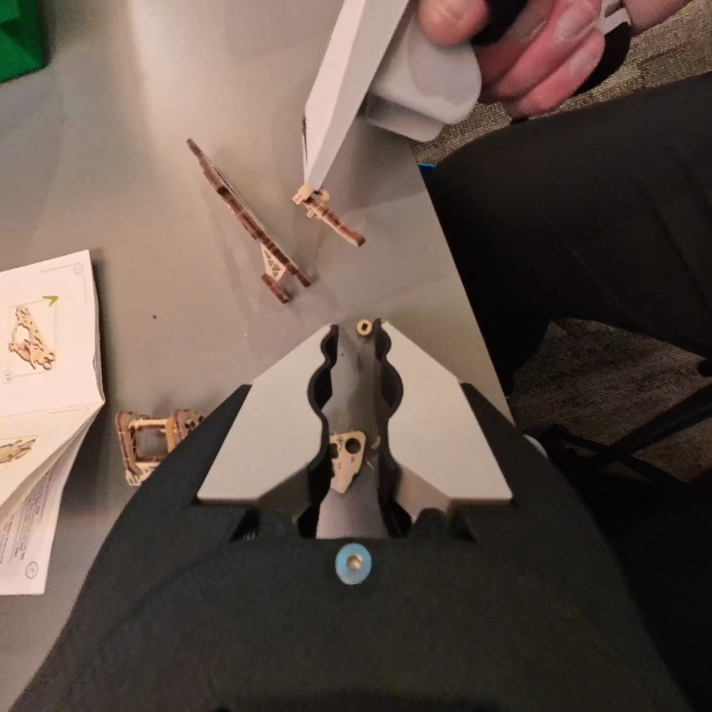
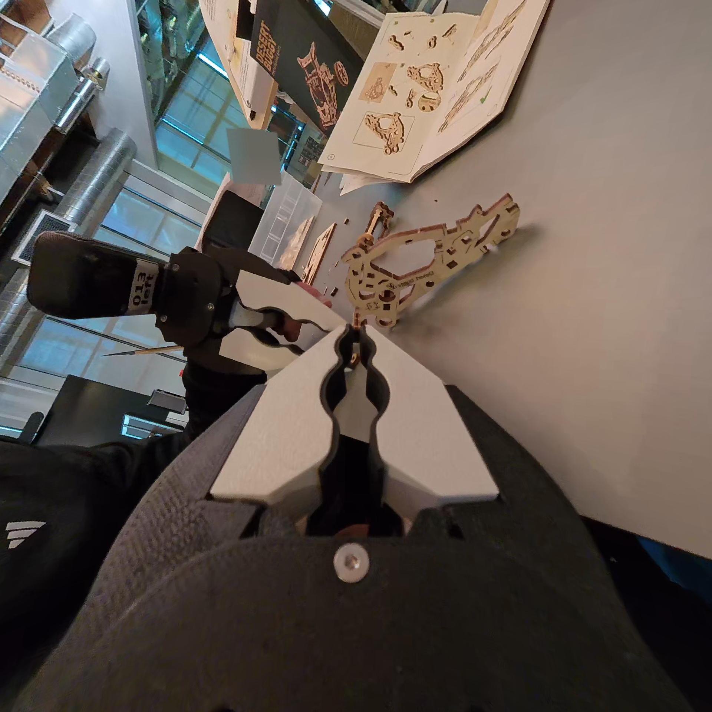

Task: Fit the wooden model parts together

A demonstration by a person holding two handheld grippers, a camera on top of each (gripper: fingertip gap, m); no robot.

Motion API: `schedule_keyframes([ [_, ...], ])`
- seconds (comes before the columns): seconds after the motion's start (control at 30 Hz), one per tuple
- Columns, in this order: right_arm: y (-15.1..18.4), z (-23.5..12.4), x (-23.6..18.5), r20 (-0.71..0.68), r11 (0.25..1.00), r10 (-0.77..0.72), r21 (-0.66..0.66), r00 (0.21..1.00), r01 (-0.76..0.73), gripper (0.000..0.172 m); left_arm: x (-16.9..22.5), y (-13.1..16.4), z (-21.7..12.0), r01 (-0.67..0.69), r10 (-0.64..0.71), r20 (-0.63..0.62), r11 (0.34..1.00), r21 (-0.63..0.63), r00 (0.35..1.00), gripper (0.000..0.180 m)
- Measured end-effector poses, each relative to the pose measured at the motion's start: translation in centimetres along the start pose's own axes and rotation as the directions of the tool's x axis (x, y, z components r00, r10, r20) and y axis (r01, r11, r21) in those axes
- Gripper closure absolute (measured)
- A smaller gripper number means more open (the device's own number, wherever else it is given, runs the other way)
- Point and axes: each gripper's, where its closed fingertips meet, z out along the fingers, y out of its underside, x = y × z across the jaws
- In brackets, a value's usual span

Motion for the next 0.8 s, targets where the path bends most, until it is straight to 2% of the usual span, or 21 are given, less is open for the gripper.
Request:
schedule_keyframes([
  [0.03,0.0,0.0,-0.1,0.008,1.0,-0.002,0.003,1.0,0.002,0.171,0.2,-0.1,0.0,-0.01,0.01,-0.008,1.0,-0.002,1.0,0.168],
  [0.1,-0.1,-0.1,-0.3,0.023,1.0,-0.009,0.012,1.0,0.008,0.171,0.4,-0.2,0.2,-0.018,0.018,-0.018,1.0,-0.002,1.0,0.175],
  [0.37,-0.2,-0.6,-0.9,0.078,0.997,-0.06,0.042,0.995,0.057,0.171,-0.3,-0.3,0.2,0.027,-0.027,0.005,0.999,0.022,1.0,0.175],
  [0.47,-0.6,-0.8,-1.9,0.108,0.99,-0.126,0.073,0.986,0.119,0.171,-0.7,-2.5,-1.2,0.131,-0.123,-0.048,0.971,0.202,0.991,0.175],
  [0.53,-1.0,-0.8,-3.0,0.115,0.977,-0.201,0.096,0.973,0.191,0.171,-1.0,-4.6,-3.3,0.227,-0.187,-0.141,0.897,0.379,0.972,0.175],
  [0.6,-1.6,-0.7,-4.6,0.133,0.958,-0.272,0.131,0.953,0.255,0.171,-1.6,-6.1,-5.4,0.318,-0.226,-0.234,0.796,0.514,0.946,0.175],
  [0.7,-2.5,-0.3,-7.2,0.151,0.918,-0.382,0.173,0.912,0.356,0.171,-2.5,-7.2,-7.9,0.469,-0.264,-0.397,0.626,0.623,0.879,0.176],
  [0.8,-3.2,0.4,-9.3,0.131,0.871,-0.481,0.187,0.867,0.455,0.171,-3.1,-7.9,-9.9,0.598,-0.242,-0.556,0.458,0.658,0.796,0.176],
])
